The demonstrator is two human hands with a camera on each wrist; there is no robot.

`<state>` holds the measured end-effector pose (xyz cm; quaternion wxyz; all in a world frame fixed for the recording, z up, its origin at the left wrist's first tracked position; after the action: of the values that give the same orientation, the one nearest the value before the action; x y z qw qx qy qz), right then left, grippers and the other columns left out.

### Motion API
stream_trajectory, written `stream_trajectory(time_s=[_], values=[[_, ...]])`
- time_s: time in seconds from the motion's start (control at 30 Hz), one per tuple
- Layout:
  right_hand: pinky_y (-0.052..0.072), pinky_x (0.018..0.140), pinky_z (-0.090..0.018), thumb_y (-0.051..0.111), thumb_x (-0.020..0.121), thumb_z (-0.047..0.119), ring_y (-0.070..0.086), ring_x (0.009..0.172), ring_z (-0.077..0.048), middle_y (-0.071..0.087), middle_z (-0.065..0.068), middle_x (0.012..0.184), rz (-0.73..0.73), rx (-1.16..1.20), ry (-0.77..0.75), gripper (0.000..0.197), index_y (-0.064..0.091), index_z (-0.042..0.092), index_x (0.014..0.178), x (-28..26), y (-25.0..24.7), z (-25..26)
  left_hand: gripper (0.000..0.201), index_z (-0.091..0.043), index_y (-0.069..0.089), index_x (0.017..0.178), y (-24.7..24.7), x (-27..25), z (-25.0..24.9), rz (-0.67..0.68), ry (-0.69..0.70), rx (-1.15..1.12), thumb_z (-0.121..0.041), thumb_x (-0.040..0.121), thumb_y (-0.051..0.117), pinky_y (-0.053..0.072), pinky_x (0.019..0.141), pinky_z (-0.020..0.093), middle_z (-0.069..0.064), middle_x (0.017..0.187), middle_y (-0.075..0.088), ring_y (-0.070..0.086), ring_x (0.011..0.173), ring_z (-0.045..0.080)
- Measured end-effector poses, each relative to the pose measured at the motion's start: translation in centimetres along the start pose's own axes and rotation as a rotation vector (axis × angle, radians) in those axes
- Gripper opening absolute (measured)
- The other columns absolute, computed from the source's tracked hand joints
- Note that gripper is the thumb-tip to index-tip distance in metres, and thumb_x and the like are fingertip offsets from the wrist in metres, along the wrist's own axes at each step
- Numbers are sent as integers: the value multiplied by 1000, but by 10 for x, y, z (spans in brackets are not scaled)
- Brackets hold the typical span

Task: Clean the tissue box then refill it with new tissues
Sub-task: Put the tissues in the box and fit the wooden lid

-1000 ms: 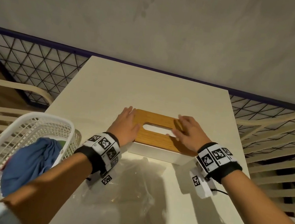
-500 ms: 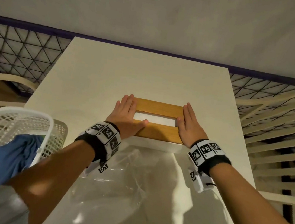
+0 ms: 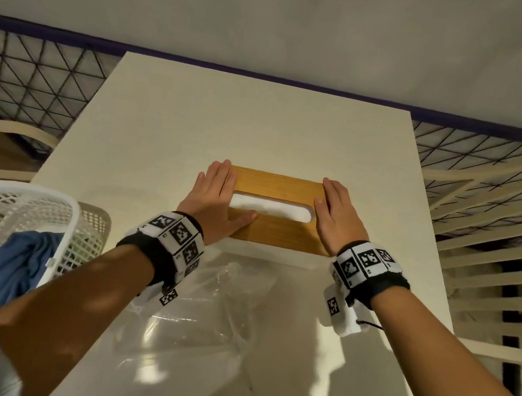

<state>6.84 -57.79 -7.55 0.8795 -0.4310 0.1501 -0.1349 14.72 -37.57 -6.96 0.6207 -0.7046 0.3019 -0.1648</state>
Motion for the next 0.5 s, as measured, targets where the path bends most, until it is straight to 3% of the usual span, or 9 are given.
stream_trajectory(time_s=[0.17, 0.3, 0.4, 0.5], values=[[25, 109, -32, 22, 99, 35, 29, 137, -19, 12, 6, 156, 4, -1, 31, 48, 17, 24, 146, 0, 1, 1, 86, -6, -6, 147, -4, 2, -1, 152, -75, -38, -59, 90, 29, -5, 117, 38, 9, 157, -14, -14, 145, 23], [17, 113, -30, 27, 99, 35, 18, 142, -19, 7, 0, 157, 10, 158, 101, 55, 7, 19, 147, -4, -2, 0, 86, -10, -9, 147, -9, 1, -3, 228, -97, -41, -62, 89, 27, -7, 117, 38, 6, 157, -17, -17, 144, 20], [19, 113, -35, 35, 95, 44, 25, 140, -26, 19, -9, 155, 35, 466, 338, 66, 4, 21, 148, -11, -2, -11, 77, -10, 12, 147, -25, 2, -8, 216, -93, -34, -54, 90, 38, 8, 117, 40, 10, 156, 5, 5, 144, 26], [30, 110, -38, 37, 91, 53, 41, 130, -29, 39, -10, 146, 75, 484, 405, 64, 23, 20, 145, -18, 0, -20, 46, -15, 49, 129, -42, 2, -20, 189, -112, -83, -40, 91, 45, 38, 104, 37, 8, 135, 39, 37, 126, 24]])
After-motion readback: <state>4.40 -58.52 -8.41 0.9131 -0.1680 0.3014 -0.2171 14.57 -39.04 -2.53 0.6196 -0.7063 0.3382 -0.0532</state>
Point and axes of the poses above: each hand's wrist, its own x-axis towards the middle knuckle, its own y-axis out of the palm, z = x × y, the point moved 4 cm from there along x, towards the middle knuckle
